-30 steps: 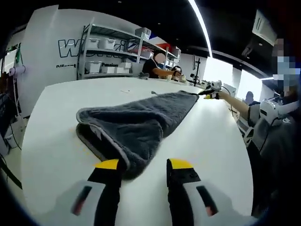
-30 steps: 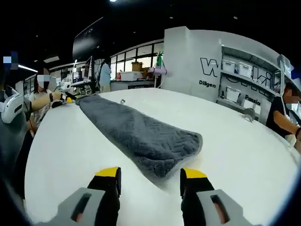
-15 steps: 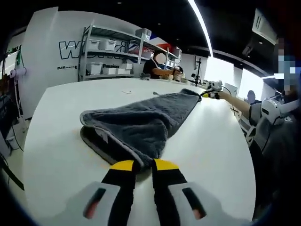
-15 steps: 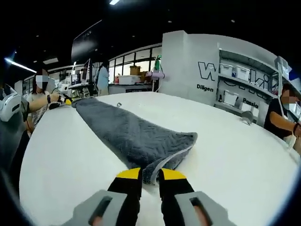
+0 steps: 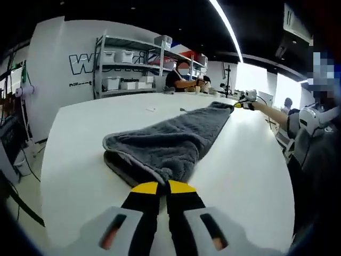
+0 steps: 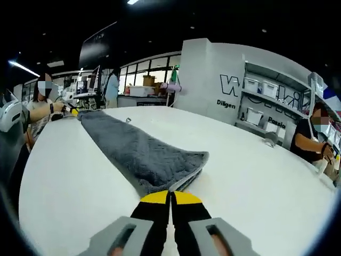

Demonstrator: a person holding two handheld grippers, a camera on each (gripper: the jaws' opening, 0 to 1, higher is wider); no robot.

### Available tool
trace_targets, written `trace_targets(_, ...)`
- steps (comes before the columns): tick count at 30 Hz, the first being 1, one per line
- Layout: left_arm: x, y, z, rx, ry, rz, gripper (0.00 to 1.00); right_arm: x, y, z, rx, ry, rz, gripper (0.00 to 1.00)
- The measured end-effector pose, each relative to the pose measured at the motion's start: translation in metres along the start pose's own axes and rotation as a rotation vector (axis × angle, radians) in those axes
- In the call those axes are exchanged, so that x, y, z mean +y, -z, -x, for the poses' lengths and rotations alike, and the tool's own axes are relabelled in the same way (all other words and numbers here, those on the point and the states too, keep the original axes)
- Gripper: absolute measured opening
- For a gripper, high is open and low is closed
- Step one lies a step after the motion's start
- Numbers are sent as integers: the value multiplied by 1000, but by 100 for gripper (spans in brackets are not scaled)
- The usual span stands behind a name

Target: Fold the towel on the table until its edges align and the towel forms a compact rectangular stack.

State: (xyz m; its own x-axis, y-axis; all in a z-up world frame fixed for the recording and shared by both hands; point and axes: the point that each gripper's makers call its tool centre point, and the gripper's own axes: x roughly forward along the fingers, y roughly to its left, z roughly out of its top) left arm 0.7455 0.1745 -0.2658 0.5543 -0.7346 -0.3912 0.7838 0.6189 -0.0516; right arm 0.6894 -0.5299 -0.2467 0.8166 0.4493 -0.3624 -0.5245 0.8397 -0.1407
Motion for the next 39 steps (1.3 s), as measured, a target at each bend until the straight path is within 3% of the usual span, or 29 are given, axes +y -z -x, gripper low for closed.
trace_targets(4, 9, 2, 11, -3, -30, 5, 6, -9, 2, 6, -10, 23, -14, 1)
trace_targets(11, 5, 17, 20, 12, -42, 32, 5, -8, 26, 6, 26, 25, -45, 1)
trace_targets(15, 1, 33, 17, 76, -45, 22, 5, -3, 37, 4, 55, 14, -44, 1)
trace_targets(20, 4, 35, 18, 84, -48, 28, 5, -3, 44, 5, 68, 8, -60, 1)
trace_targets(29, 6, 34, 18, 73, -56, 37, 7, -5, 41, 6, 52, 18, -77, 2)
trace_targets(31, 5, 31, 17, 67, -72, 24, 12, -3, 40, 7, 70, 20, -36, 3)
trace_targets(33, 2, 28, 18, 63, -72, 16, 20, -2, 36, 9, 70, 27, -34, 14)
trace_targets(35, 1, 25, 18, 61, -78, 6, 26, -3, 31, 12, 60, 33, -30, 18)
trace_targets(37, 2, 21, 20, 56, -89, -5, 30, -3, 21, 17, 29, 40, -33, 19)
trace_targets(39, 4, 9, 26, 12, -112, 4, 36, -2, 8, 23, -16, 48, -33, 22)
